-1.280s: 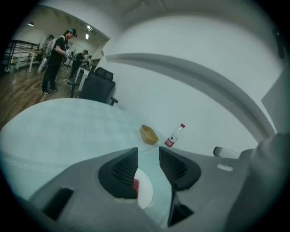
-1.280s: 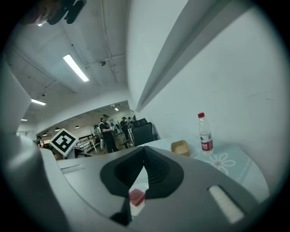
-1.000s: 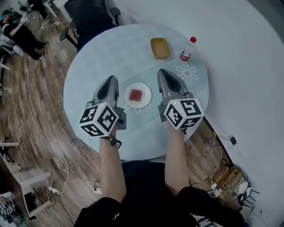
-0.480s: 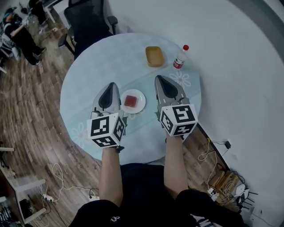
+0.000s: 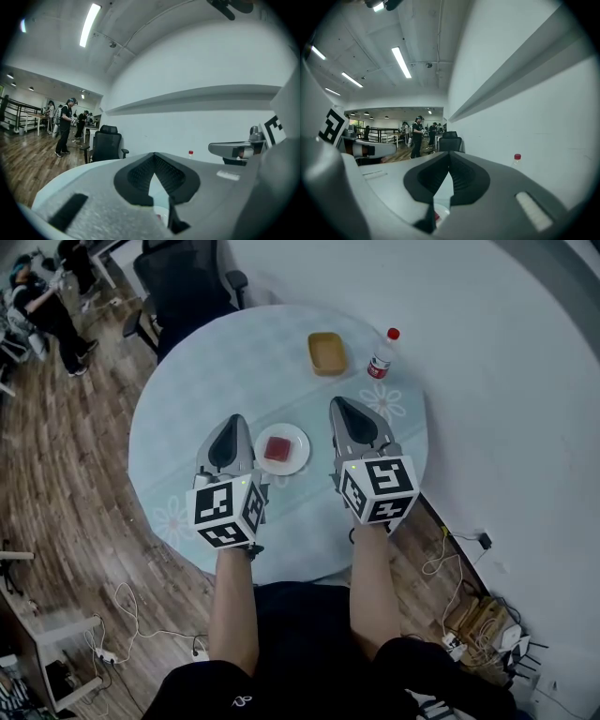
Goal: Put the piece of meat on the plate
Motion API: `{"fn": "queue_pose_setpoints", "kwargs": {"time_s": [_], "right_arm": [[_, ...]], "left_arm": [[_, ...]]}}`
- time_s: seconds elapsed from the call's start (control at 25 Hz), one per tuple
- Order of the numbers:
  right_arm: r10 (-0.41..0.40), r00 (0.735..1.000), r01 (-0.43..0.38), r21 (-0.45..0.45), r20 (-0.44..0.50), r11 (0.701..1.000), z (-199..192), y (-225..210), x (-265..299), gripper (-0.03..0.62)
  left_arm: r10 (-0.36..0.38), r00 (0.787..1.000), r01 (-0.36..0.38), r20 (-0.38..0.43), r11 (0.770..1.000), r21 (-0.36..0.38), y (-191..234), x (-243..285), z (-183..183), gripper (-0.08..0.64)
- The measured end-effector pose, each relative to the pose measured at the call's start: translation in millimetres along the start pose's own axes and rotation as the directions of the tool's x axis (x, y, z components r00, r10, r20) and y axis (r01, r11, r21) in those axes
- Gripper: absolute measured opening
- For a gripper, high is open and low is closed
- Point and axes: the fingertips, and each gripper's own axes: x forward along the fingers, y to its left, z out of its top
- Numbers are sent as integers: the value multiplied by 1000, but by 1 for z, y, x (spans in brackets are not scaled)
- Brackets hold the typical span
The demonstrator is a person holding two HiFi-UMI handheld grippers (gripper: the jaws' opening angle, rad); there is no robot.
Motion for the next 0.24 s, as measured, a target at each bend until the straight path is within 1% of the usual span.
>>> {"fn": "queue_pose_setpoints", "kwargs": {"time_s": [0.24], "right_arm": [[7,1000,-7,-7,-5,1000,-1,6,6,11]], "left_arm": [[-12,1000,12,-7,1000,-11,6,1,-2,-5]]}}
